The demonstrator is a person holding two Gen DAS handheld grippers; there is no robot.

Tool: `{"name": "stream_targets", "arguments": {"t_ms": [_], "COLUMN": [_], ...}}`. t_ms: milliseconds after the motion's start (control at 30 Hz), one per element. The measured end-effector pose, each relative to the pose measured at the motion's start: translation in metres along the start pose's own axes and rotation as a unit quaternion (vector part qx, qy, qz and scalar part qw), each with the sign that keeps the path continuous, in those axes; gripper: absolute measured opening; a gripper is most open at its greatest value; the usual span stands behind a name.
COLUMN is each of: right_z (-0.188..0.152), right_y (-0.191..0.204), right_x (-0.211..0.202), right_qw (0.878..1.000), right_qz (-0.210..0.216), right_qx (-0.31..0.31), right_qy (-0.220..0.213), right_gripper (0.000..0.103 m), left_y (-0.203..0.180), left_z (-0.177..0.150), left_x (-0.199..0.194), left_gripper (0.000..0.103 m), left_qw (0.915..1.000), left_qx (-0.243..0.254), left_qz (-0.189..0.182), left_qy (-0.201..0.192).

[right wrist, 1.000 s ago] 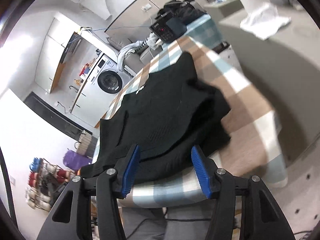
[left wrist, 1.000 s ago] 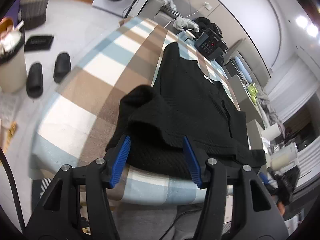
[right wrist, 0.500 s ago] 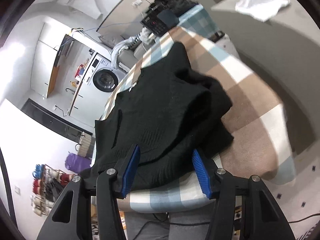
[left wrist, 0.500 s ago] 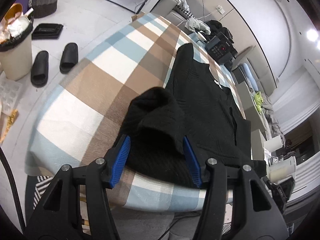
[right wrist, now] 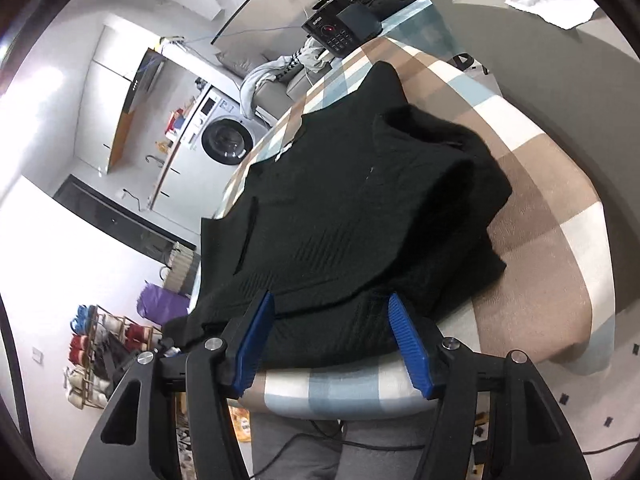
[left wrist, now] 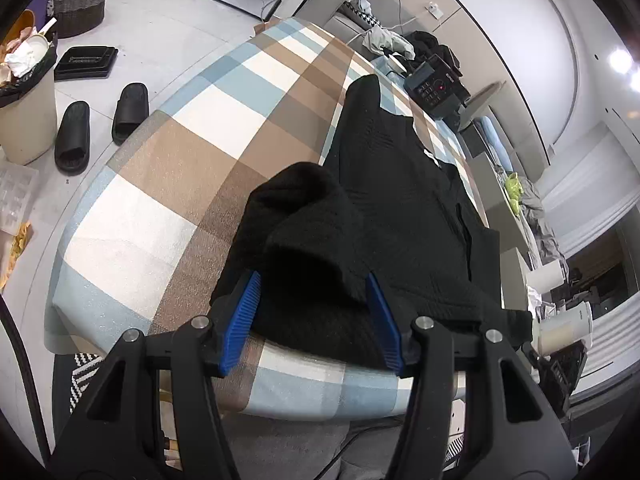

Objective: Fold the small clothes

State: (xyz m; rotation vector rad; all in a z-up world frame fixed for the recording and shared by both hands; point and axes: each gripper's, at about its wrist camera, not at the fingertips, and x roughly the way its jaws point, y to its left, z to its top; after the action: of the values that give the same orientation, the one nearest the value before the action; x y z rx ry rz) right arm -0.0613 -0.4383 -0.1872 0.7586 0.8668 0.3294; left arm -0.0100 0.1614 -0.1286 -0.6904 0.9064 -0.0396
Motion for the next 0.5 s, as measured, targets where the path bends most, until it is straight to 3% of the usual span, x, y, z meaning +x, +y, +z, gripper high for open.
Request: {"name": "stream_targets", "arguments": {"t_ms": [133,500], "right_z": [0.007,0.035], "right_y": [-0.001,0.003], "right_x": [-0.002,-0.022], "right_qw": [1.0,0.994], "right_qz": [-0.005,-0.079], "right_qx": [0.006,-0.026], "right_qy": [-0.01,-0.075], "right_gripper": [0.061,0.061], "left_y": [0.001,0.0], "left_z": [0.002,0.012], "left_x": [0.005,0.008], "left_gripper": [0.051,0.051], "left_qw": [1.0,0.9997], "left_qx": [0.002,0.013], "left_qz": [0.002,0.019], "left_qy": [0.004,0.0]}}
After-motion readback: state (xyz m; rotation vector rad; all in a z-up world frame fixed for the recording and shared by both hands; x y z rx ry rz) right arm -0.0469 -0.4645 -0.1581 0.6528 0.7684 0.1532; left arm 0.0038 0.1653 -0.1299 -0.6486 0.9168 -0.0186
